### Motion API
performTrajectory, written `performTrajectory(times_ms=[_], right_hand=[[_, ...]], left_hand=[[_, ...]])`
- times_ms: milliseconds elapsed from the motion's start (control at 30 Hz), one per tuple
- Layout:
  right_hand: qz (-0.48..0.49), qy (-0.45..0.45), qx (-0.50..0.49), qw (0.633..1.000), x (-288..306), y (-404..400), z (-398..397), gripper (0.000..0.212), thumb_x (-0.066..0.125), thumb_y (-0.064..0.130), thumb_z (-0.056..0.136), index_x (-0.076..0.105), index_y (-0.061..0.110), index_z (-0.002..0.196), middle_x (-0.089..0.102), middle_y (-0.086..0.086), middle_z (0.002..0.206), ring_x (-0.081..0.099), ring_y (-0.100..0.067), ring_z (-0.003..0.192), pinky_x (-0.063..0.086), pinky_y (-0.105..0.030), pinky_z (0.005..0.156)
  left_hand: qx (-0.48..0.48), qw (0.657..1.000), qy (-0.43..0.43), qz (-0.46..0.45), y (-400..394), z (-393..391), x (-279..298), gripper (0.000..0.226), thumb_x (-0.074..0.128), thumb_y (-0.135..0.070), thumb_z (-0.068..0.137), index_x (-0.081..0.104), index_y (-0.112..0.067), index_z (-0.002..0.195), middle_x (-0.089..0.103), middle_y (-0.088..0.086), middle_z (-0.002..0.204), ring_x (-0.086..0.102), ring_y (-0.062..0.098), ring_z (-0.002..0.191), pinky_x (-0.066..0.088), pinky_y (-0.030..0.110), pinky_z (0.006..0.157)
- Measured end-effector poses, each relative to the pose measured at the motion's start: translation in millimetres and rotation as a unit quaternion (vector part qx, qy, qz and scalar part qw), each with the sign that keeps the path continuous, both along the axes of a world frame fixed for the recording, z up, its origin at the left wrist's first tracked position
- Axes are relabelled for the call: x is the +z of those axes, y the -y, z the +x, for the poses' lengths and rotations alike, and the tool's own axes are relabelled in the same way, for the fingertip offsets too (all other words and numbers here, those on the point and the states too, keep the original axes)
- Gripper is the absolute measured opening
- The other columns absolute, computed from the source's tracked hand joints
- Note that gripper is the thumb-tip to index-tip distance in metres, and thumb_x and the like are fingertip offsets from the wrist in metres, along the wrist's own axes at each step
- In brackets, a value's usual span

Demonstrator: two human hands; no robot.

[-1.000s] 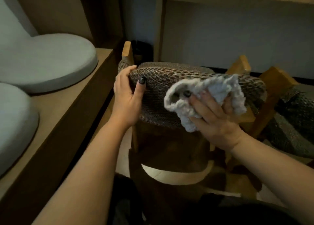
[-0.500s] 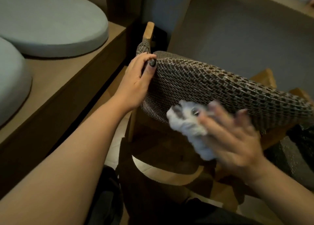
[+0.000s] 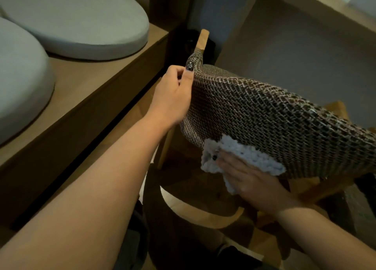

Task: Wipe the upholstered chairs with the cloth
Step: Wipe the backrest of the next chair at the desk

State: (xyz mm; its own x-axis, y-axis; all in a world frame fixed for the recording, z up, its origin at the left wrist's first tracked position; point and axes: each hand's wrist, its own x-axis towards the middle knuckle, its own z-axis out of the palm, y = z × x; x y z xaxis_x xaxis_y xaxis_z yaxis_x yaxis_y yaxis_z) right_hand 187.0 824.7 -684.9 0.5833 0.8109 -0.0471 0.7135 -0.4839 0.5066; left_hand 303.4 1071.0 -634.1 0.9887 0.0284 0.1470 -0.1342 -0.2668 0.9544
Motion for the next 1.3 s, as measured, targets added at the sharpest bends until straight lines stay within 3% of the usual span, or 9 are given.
performTrajectory(times_ms=[100,233,333,433,533,633,800,1067,1300], right_hand=[[-0.234,-0.059,-0.072,0.968,5,-21,2,0.043,0.064,0.013,0.079,0.062,0.001,0.120,0.034,-0.016,0.150,0.012,-0.032,0.144,-0.010,-0.046,0.117],[-0.371,-0.150,-0.048,0.915,26,-48,11,0.039,0.041,0.015,0.096,0.051,0.000,0.130,0.001,-0.019,0.157,-0.025,-0.035,0.140,-0.046,-0.047,0.082],[-0.386,-0.118,-0.044,0.914,42,-54,17,0.041,0.040,0.010,0.096,0.042,-0.003,0.135,0.005,-0.023,0.156,-0.017,-0.040,0.141,-0.035,-0.055,0.085],[-0.325,-0.081,-0.056,0.941,55,-61,17,0.032,0.061,0.020,0.083,0.067,0.001,0.108,0.054,-0.022,0.128,0.042,-0.041,0.129,0.008,-0.060,0.111],[-0.034,-0.025,-0.022,0.999,86,-68,14,0.030,0.046,0.016,0.085,0.072,0.003,0.092,0.069,-0.016,0.102,0.065,-0.035,0.100,0.032,-0.045,0.088],[0.078,0.136,0.005,0.988,135,-90,17,0.025,0.046,0.008,0.096,0.071,0.004,0.099,0.068,-0.015,0.108,0.061,-0.037,0.110,0.037,-0.048,0.092],[-0.072,0.131,-0.032,0.988,80,-72,26,0.034,0.038,0.006,0.092,0.065,-0.003,0.111,0.056,-0.023,0.120,0.052,-0.045,0.115,0.017,-0.055,0.110],[-0.350,-0.022,-0.006,0.936,27,-68,37,0.033,0.047,0.028,0.083,0.073,0.017,0.100,0.059,-0.008,0.123,0.050,-0.035,0.121,0.030,-0.052,0.109],[0.112,0.095,-0.067,0.987,86,-117,50,0.036,0.036,0.016,0.095,0.066,0.001,0.107,0.064,-0.015,0.110,0.060,-0.035,0.104,0.045,-0.045,0.091]], left_hand=[[0.019,1.000,-0.009,-0.012,-2,5,0,0.030,0.032,-0.038,0.103,0.051,-0.019,0.117,0.053,-0.011,0.096,0.050,0.004,0.088,0.038,0.017,0.070],[0.049,0.990,-0.043,-0.126,1,9,2,0.037,0.025,-0.045,0.101,0.057,-0.026,0.100,0.065,-0.004,0.104,0.061,0.013,0.099,0.048,0.042,0.093],[0.086,0.975,-0.077,-0.192,4,9,10,0.047,0.022,-0.046,0.103,0.062,-0.022,0.093,0.070,-0.001,0.099,0.066,0.014,0.093,0.050,0.044,0.093],[0.089,0.960,-0.122,-0.237,2,8,11,0.051,0.021,-0.045,0.103,0.063,-0.017,0.095,0.072,0.004,0.098,0.067,0.017,0.093,0.051,0.044,0.092],[0.099,0.973,-0.085,-0.188,-4,7,6,0.049,0.022,-0.046,0.102,0.062,-0.022,0.089,0.070,0.001,0.094,0.066,0.015,0.091,0.050,0.044,0.091],[0.093,0.983,-0.054,-0.145,-12,7,5,0.052,0.020,-0.048,0.102,0.063,-0.020,0.093,0.070,-0.002,0.092,0.066,0.012,0.089,0.051,0.038,0.087],[0.084,0.952,-0.168,-0.243,-15,8,6,0.062,0.017,-0.050,0.102,0.066,-0.013,0.104,0.071,0.002,0.099,0.067,0.016,0.093,0.051,0.041,0.091],[-0.034,0.996,-0.031,0.071,-27,5,-16,0.061,0.014,-0.058,0.094,0.061,-0.020,0.106,0.065,0.005,0.105,0.060,0.024,0.100,0.046,0.046,0.094],[0.068,0.996,-0.046,-0.030,-28,14,-6,0.052,0.013,-0.058,0.088,0.057,-0.032,0.079,0.067,0.007,0.101,0.061,0.026,0.101,0.046,0.048,0.095]])
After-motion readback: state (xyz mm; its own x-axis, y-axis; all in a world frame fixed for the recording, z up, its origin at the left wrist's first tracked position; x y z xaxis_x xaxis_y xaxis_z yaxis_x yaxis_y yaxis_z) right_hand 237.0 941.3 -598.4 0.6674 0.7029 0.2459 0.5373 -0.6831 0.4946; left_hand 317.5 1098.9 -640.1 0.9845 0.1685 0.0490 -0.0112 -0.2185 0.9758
